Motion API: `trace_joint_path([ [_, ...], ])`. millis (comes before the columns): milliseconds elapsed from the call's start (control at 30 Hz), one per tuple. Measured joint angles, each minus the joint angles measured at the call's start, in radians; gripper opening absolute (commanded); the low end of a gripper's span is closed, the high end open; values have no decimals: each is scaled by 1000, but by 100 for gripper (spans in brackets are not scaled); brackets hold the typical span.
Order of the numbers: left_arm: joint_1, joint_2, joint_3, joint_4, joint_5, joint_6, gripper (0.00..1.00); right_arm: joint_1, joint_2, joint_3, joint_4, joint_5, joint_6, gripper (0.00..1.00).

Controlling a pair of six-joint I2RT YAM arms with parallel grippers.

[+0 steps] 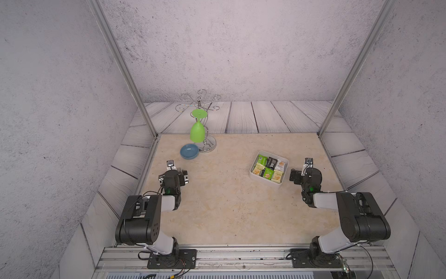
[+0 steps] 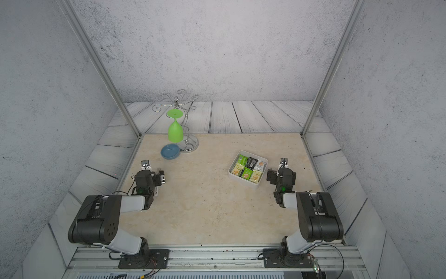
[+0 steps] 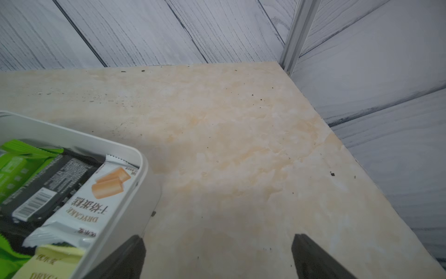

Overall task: Take the cookies out of the storage box
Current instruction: Pick up the storage box at the center of the board.

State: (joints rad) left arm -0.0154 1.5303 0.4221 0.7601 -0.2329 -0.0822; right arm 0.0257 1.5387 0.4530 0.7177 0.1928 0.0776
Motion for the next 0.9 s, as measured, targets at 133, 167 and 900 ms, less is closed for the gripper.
trace_joint_path([
  [133,0,0,0,0,-4,0,98,0,0,0,0,0,0,99],
  [167,0,0,0,0,-5,0,98,0,0,0,-1,0,0,99],
  [900,-1,-57,47,-101,-5,18,99,2,-113,120,-270,135,73,92],
])
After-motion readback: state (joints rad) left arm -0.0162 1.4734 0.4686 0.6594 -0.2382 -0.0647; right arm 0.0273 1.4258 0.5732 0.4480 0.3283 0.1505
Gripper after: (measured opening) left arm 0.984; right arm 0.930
